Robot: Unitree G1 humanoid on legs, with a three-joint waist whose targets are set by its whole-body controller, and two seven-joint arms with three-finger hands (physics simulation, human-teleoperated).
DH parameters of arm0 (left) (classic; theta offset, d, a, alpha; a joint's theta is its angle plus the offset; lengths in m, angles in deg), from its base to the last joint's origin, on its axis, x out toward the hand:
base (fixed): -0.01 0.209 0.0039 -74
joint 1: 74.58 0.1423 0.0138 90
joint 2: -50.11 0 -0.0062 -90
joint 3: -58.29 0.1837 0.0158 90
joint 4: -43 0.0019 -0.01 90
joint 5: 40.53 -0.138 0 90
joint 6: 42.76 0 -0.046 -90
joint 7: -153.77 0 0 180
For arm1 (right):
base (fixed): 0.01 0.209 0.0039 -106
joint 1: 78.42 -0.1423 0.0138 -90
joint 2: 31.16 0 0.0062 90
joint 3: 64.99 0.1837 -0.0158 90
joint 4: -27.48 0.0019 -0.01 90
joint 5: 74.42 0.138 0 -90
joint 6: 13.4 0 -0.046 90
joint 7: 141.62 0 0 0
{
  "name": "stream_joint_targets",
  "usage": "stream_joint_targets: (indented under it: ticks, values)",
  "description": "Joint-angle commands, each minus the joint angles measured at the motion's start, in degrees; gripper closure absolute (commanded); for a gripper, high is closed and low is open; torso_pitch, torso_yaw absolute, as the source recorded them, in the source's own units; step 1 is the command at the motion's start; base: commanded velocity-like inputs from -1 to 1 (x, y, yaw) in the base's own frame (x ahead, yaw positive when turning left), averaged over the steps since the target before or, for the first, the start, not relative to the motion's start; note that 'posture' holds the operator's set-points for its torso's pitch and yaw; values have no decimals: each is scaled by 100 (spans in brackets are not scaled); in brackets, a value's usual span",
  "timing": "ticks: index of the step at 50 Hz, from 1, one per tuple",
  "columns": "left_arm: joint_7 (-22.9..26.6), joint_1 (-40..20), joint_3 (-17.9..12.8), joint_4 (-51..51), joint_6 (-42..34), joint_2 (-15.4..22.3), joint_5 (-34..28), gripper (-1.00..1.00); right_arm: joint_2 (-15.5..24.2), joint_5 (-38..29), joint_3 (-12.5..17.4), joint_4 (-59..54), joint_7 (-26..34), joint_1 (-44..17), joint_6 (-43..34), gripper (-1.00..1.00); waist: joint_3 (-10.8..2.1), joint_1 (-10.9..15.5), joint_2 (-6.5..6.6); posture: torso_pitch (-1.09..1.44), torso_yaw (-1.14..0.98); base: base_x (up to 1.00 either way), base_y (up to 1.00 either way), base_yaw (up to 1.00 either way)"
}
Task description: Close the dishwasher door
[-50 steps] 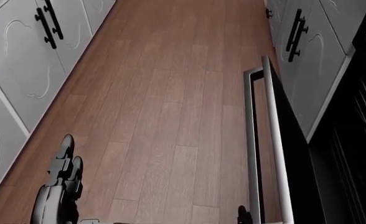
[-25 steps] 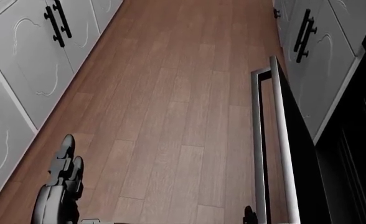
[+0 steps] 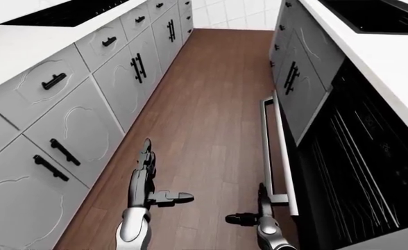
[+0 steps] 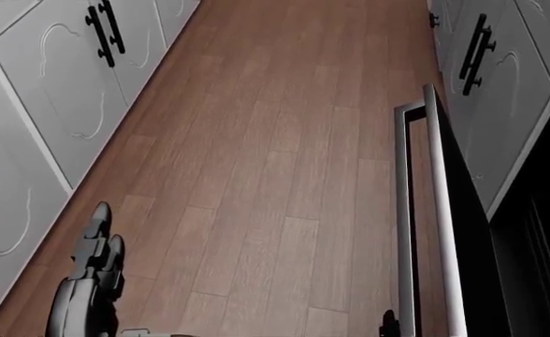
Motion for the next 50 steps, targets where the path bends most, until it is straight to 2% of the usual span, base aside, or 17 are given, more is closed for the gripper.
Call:
stream_joint_targets:
  ticks: [1, 28, 50]
  values:
    - [0, -87, -7, -242, 172, 12, 9, -100, 320, 148, 162, 148, -576, -34, 1, -100, -89, -75, -40, 0, 0, 0, 0, 0]
    - [4, -75, -10, -313, 119, 11, 22, -100, 394, -29, 83, 150, -1230, -44, 83, -100, -37, -50, -62, 0, 0, 0, 0, 0]
    - [-10, -71, -4, -342, 103, 9, 16, -100, 588, 21, 21, 165, -1190, -51, 165, -100, -11, -62, -99, 0, 0, 0, 0, 0]
